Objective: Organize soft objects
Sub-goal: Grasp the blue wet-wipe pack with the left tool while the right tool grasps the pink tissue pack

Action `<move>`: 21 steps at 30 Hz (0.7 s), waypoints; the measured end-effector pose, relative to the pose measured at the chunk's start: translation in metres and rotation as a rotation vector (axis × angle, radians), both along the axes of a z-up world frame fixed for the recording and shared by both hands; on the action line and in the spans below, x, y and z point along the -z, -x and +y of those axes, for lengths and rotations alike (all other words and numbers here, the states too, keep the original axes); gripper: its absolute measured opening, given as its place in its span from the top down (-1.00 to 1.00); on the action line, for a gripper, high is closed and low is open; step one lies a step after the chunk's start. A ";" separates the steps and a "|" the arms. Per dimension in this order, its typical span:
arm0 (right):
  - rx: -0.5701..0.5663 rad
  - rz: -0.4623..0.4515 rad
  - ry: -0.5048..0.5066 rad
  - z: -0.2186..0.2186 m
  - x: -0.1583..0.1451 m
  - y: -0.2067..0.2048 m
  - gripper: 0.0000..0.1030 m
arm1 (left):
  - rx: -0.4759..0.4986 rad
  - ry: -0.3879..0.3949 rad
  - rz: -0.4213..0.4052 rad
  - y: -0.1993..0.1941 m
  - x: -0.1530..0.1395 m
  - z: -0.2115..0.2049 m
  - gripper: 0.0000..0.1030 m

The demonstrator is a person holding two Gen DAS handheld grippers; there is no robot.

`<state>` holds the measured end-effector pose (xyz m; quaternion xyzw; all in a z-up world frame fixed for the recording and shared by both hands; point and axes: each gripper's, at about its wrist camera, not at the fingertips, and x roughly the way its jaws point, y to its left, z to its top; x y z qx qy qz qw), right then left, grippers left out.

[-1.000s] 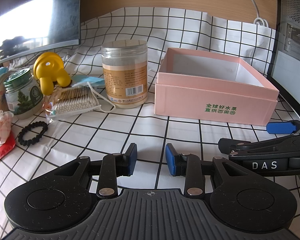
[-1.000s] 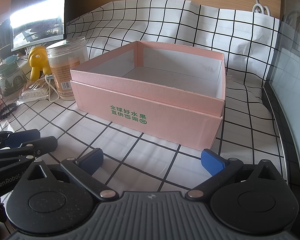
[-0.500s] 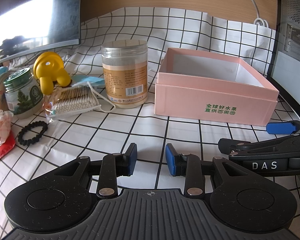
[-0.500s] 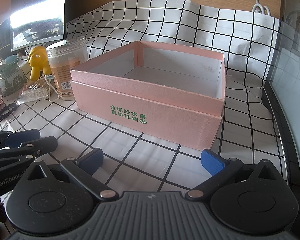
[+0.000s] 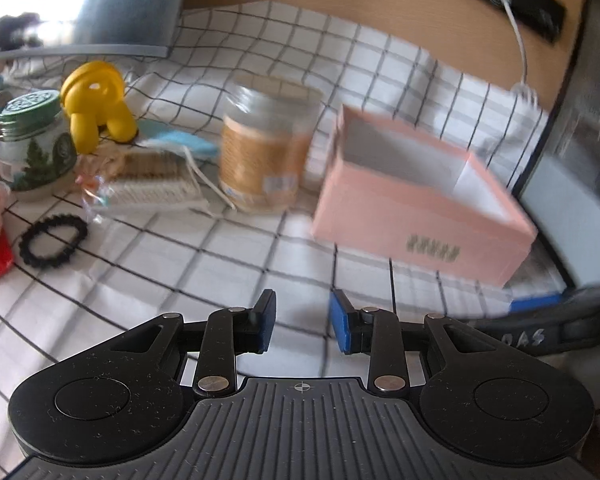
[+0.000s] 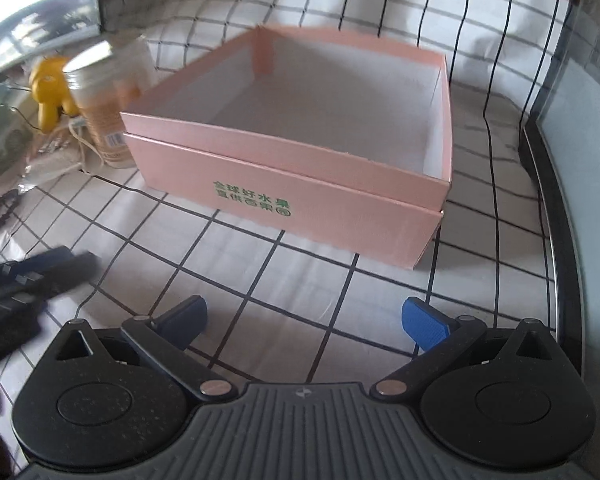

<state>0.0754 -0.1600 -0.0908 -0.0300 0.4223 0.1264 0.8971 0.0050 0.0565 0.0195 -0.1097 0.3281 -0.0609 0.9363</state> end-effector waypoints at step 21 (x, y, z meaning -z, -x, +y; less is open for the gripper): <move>-0.251 -0.228 -0.093 0.265 -0.183 0.020 -0.99 | 0.005 -0.354 0.025 -0.180 -0.067 0.413 0.34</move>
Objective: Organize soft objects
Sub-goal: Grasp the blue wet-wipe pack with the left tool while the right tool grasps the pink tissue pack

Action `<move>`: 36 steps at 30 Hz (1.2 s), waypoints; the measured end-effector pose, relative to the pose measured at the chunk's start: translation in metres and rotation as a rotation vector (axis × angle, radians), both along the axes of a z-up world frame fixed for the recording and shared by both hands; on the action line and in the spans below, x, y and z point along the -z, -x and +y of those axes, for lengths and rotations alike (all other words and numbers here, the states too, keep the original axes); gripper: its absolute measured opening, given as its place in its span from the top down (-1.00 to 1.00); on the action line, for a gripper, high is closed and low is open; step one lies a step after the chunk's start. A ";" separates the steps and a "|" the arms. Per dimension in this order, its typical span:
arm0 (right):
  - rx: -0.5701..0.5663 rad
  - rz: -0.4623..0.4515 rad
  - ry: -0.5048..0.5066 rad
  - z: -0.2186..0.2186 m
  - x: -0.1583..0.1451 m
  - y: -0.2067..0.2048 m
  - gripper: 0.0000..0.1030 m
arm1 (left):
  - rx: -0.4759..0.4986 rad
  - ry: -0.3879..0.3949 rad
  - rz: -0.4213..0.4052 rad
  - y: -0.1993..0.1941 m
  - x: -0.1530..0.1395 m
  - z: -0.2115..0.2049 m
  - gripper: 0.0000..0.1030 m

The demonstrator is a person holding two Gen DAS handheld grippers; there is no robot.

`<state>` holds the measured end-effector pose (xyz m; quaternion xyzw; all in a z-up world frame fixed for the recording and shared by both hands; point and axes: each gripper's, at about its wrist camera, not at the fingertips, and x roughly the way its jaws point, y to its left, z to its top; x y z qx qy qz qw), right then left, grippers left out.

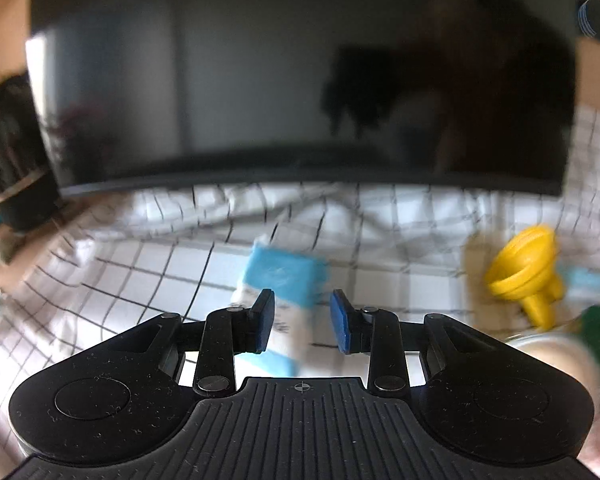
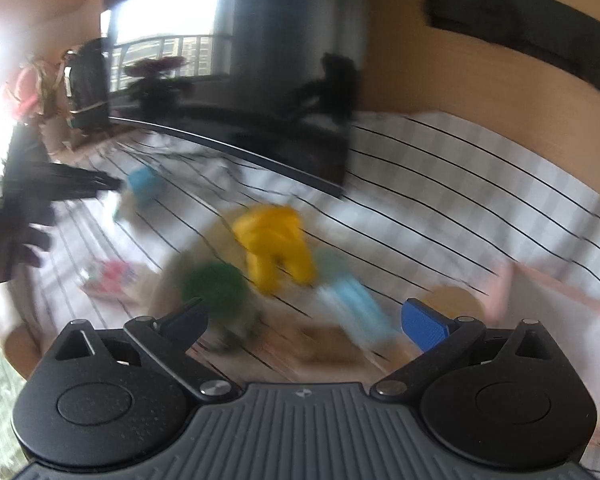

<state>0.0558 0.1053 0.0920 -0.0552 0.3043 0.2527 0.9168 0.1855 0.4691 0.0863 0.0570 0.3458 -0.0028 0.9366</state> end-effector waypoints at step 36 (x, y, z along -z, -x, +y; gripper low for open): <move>-0.458 0.250 0.209 0.242 0.036 -0.038 -0.84 | -0.260 0.444 -0.014 0.089 0.012 0.116 -0.10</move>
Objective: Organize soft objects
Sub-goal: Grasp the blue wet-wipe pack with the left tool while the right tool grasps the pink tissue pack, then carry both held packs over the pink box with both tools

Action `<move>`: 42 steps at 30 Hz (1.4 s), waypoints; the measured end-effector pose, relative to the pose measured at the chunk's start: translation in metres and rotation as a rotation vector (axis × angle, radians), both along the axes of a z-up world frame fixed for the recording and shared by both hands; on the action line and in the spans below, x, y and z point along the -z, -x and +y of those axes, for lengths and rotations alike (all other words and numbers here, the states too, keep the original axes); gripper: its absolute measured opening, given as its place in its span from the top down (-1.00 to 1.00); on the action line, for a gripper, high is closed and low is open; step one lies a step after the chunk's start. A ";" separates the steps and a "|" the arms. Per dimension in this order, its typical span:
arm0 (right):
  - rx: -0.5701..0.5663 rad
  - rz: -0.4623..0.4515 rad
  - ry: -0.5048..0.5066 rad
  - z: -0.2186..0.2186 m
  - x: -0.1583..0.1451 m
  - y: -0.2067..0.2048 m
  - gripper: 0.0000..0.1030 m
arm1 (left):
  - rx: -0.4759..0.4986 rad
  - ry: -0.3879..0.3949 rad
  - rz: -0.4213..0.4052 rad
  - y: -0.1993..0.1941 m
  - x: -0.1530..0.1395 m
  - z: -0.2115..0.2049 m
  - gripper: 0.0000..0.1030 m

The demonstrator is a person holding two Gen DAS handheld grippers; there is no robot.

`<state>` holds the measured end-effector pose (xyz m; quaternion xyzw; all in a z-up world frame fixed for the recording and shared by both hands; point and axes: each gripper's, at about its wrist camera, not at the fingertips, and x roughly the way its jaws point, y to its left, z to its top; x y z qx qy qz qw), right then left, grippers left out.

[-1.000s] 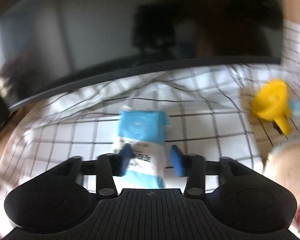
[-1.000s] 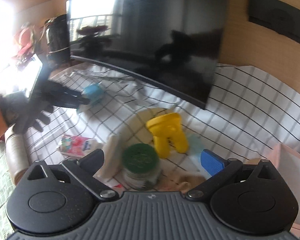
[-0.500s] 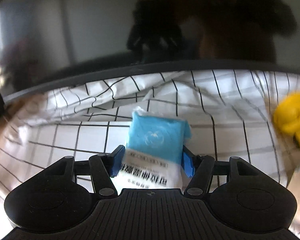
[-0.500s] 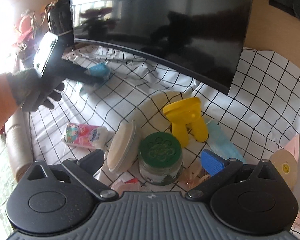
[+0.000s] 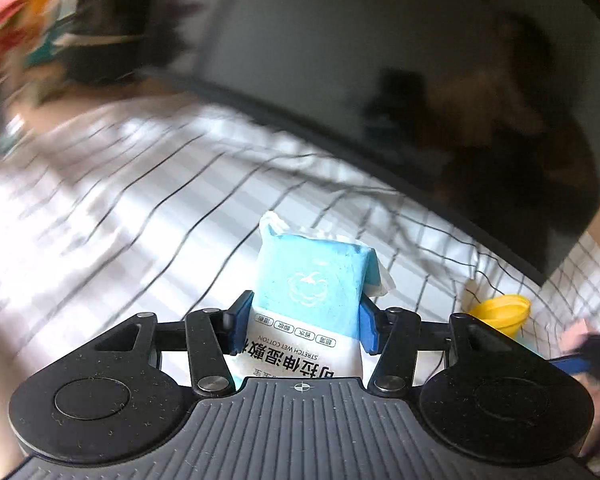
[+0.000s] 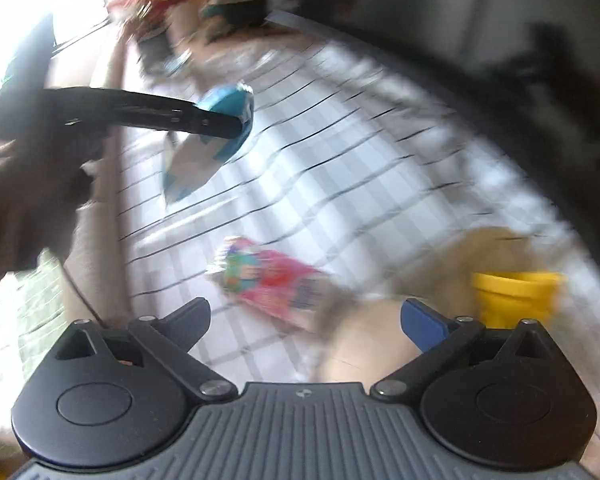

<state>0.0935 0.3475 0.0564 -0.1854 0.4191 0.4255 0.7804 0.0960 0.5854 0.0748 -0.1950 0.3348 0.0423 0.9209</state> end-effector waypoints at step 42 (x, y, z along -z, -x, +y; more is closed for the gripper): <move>0.081 -0.100 -0.250 -0.196 -0.112 0.036 0.02 | -0.156 0.142 0.072 0.056 -0.047 -0.117 -0.09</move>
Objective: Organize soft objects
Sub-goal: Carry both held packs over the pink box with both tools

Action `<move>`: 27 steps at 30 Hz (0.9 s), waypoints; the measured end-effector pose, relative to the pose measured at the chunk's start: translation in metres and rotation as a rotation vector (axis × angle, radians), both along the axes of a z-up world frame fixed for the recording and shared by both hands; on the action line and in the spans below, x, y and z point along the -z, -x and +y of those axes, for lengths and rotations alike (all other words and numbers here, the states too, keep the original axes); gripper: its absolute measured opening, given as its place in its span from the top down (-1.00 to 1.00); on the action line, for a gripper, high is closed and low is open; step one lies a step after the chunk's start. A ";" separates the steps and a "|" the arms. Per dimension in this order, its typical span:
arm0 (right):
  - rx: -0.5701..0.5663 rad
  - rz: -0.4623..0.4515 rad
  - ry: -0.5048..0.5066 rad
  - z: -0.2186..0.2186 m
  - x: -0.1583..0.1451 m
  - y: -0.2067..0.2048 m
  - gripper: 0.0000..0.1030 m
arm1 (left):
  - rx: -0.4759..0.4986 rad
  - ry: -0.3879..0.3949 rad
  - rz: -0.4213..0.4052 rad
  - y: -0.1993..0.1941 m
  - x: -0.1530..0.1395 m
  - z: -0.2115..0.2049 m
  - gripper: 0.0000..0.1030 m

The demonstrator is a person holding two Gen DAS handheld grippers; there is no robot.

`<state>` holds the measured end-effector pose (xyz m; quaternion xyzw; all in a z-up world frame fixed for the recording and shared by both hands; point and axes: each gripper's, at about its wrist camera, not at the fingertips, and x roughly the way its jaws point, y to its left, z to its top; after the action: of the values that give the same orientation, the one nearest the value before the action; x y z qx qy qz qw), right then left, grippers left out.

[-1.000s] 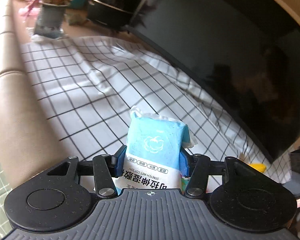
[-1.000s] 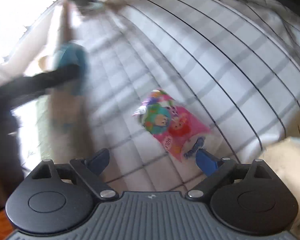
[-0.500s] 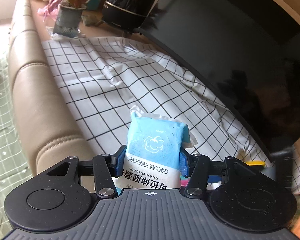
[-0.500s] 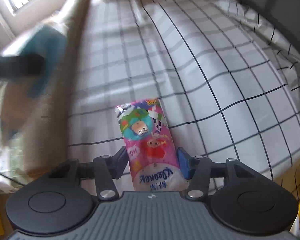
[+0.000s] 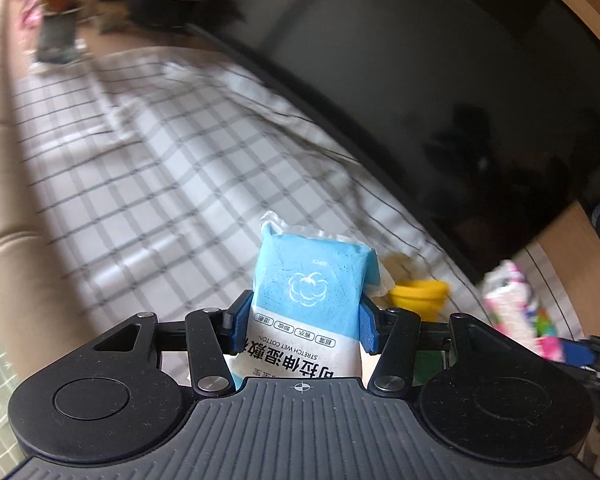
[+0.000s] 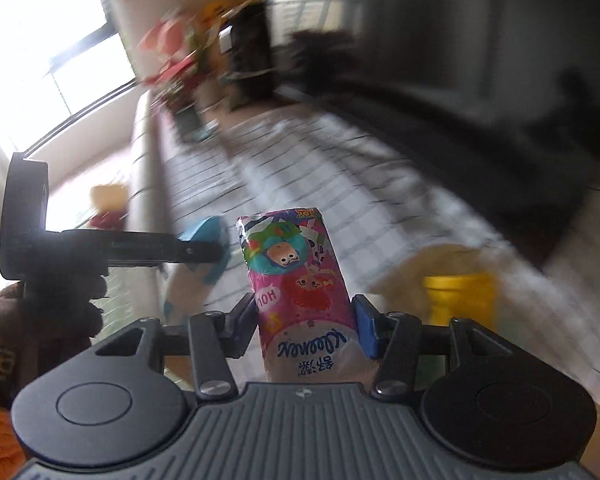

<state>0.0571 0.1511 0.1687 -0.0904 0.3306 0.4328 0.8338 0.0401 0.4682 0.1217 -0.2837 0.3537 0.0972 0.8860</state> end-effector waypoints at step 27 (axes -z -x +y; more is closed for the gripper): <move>0.745 -0.018 -0.134 -0.352 0.075 -0.037 -0.10 | 0.720 0.046 0.010 -0.161 0.009 -0.393 -0.10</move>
<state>0.0939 -0.2010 0.0940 0.0872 0.3045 0.1196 0.9409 0.2010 0.0755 0.1127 -0.1602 0.4375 -0.2275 0.8551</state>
